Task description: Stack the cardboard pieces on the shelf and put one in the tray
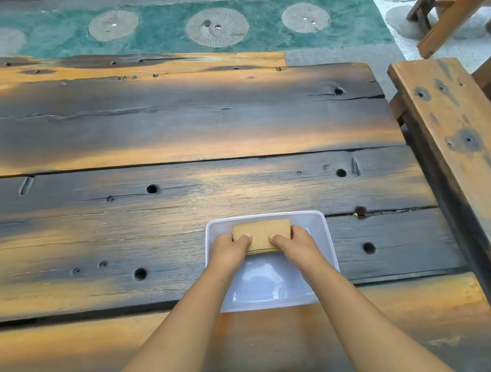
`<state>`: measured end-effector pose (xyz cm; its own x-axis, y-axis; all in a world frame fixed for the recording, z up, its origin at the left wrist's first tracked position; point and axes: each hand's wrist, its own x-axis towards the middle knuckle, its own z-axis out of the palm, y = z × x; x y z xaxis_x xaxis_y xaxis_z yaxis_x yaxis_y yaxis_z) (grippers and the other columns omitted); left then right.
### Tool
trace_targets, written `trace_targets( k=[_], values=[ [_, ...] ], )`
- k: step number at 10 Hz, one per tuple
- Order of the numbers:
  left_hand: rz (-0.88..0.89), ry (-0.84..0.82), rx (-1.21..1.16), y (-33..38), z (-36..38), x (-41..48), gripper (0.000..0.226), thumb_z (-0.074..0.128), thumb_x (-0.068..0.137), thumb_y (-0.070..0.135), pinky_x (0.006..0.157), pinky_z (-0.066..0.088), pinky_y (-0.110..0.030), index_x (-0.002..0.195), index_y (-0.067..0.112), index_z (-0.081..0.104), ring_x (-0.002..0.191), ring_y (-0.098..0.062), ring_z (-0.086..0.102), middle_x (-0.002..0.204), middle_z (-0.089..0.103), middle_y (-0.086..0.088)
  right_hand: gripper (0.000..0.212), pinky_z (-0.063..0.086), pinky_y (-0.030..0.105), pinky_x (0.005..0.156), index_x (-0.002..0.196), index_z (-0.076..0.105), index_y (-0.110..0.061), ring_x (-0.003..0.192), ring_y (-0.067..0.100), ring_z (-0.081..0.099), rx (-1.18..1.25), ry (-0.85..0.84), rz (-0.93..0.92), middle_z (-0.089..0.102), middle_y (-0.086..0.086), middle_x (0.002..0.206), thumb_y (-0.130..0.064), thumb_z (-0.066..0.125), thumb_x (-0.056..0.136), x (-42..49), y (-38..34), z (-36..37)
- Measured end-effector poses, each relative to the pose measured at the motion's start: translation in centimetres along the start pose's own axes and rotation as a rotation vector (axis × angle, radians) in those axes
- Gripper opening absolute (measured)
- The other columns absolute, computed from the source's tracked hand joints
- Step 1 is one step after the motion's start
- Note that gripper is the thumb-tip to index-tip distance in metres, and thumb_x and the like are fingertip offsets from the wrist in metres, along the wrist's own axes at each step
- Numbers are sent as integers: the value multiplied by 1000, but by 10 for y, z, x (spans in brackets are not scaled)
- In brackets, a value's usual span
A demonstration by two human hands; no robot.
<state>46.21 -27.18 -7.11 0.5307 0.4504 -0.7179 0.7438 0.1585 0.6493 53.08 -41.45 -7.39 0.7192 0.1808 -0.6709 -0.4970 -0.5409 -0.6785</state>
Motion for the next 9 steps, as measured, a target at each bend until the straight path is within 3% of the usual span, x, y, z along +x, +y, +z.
trace_targets(
  k=[1, 2, 3, 5, 6, 7, 8, 9],
  values=[
    [-32, 6, 14, 3, -1, 3, 23, 60, 92, 32, 93, 53, -48, 90, 10, 64, 84, -26, 60, 89, 64, -8, 35, 52, 42, 95, 110, 61, -12, 100, 23, 66, -14, -3, 21, 70, 5, 108, -31, 67, 82, 2, -3, 0],
    [-60, -4, -15, 5, -2, 4, 31, 60, 90, 31, 88, 54, -43, 102, 4, 68, 85, -26, 60, 94, 65, -9, 38, 52, 42, 94, 112, 61, -12, 99, 23, 66, -3, -2, 29, 70, 7, 109, -33, 66, 80, 5, -2, 0],
    [-83, -30, -38, 6, -3, 5, 25, 60, 89, 29, 82, 51, -38, 102, 8, 66, 87, -23, 60, 98, 64, -7, 53, 49, 44, 100, 125, 50, -12, 105, 23, 63, -11, 18, 46, 64, 7, 116, -35, 67, 81, 5, -2, 1],
    [-117, -42, -85, 9, -7, 3, 31, 59, 89, 26, 94, 51, -42, 113, 6, 62, 106, -27, 62, 111, 65, -10, 55, 48, 37, 96, 128, 49, -15, 105, 18, 60, 22, 10, 50, 62, 4, 121, -40, 67, 82, 1, -4, -1],
    [-95, -61, -75, 10, -10, -6, 32, 58, 90, 23, 85, 48, -37, 114, 1, 61, 95, -28, 59, 104, 62, -11, 63, 43, 33, 92, 138, 44, -15, 114, 20, 57, 8, 15, 34, 57, 4, 132, -38, 66, 84, -8, -6, -7],
    [-50, -68, -39, 13, -17, -25, 15, 58, 90, 21, 71, 38, -33, 98, 8, 55, 75, -24, 44, 84, 48, -7, 67, 38, 31, 91, 145, 39, -15, 120, 22, 53, -63, 8, 19, 50, 4, 142, -37, 64, 87, -24, -10, -17],
    [22, -57, 3, 18, -27, -45, 12, 58, 91, 22, 79, 46, -35, 97, 12, 55, 82, -24, 48, 86, 49, -5, 56, 39, 30, 87, 138, 47, -17, 106, 20, 55, -142, -9, -37, 55, 3, 135, -37, 63, 88, -44, -17, -28],
    [132, -33, 49, 30, -39, -76, 11, 56, 92, 19, 72, 49, -31, 99, 12, 62, 82, -23, 58, 93, 60, -7, 38, 47, 35, 88, 121, 58, -17, 102, 22, 63, -151, -36, -139, 64, 3, 119, -34, 64, 87, -73, -30, -40]
  ],
)
